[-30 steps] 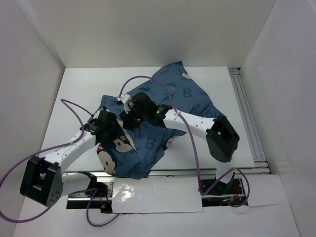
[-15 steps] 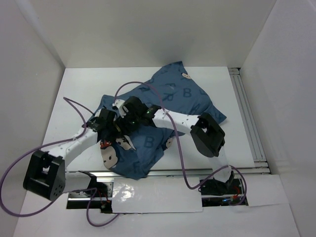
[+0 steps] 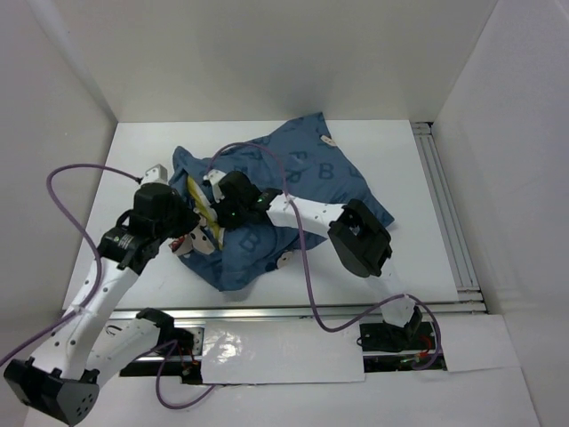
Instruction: Put the pillow into the pillowcase
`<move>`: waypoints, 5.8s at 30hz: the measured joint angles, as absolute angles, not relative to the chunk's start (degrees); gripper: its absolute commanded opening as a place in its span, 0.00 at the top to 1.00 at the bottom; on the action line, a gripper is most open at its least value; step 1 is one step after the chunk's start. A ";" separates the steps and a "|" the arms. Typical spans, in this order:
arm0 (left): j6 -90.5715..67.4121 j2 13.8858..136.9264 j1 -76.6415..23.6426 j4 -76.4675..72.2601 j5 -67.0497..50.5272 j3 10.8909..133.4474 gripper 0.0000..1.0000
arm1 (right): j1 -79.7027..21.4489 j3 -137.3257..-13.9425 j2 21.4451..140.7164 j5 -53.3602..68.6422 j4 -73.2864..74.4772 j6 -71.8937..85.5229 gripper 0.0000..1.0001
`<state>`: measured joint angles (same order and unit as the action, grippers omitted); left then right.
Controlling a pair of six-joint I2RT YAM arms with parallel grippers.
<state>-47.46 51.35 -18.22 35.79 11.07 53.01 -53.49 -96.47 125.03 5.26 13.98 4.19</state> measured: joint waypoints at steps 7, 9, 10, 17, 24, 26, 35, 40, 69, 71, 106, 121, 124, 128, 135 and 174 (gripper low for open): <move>-39.94 50.46 -17.67 35.88 5.80 56.40 0.82 | -51.27 -96.90 124.95 17.39 9.85 6.42 1.00; -39.24 54.35 -17.67 34.65 4.47 57.10 0.57 | -50.83 -95.92 124.84 20.12 9.34 6.04 1.00; -38.92 56.34 -17.67 33.28 3.73 57.67 0.47 | -50.78 -95.26 124.84 21.12 9.41 5.69 0.97; -41.01 63.37 -17.80 33.71 8.27 60.93 0.00 | -49.50 -89.97 120.38 26.26 9.02 3.11 0.66; -42.94 60.47 -16.64 38.24 17.96 63.05 0.00 | -49.43 -84.90 107.98 26.11 9.93 2.24 0.46; -43.88 60.99 -14.46 38.96 19.51 63.55 0.00 | -49.45 -84.71 105.41 26.17 10.00 1.28 0.44; -45.36 69.60 -6.33 39.46 16.73 60.82 0.16 | -54.43 -88.55 109.12 23.03 15.49 -3.53 0.64; -45.87 69.38 -2.90 39.00 16.08 57.36 0.15 | -57.32 -98.04 119.87 21.82 18.98 -4.43 0.58; -46.46 66.46 4.38 31.92 6.63 51.90 0.17 | -57.32 -100.60 105.23 20.21 23.53 -1.37 1.00; -46.44 66.50 4.38 31.33 5.32 51.72 0.17 | -57.41 -100.99 104.55 16.38 24.21 -1.30 1.00; -46.85 65.43 4.16 27.49 -2.70 41.50 0.43 | -58.63 -96.53 106.65 11.84 32.03 -1.85 0.49; -48.01 71.16 0.60 23.57 -1.76 34.26 1.00 | -58.63 -101.47 121.27 5.96 23.44 -2.74 0.20; -47.81 72.34 0.60 22.61 -0.56 34.24 1.00 | -58.81 -102.39 121.32 6.28 20.43 -3.05 0.05; -47.90 67.20 0.60 20.97 1.34 32.29 1.00 | -59.16 -102.59 121.34 6.22 16.27 -3.92 0.04; -48.40 55.29 0.60 21.43 5.87 31.07 1.00 | -59.57 -112.14 129.84 5.28 16.32 -5.63 0.05; -35.99 55.44 -8.84 -0.67 -2.76 27.38 0.00 | -52.49 -105.01 115.04 4.43 17.58 2.59 1.00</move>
<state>-35.99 55.44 -8.84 -0.67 -2.76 27.38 -52.49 -105.01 115.04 4.43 17.58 2.59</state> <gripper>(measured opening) 0.997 0.042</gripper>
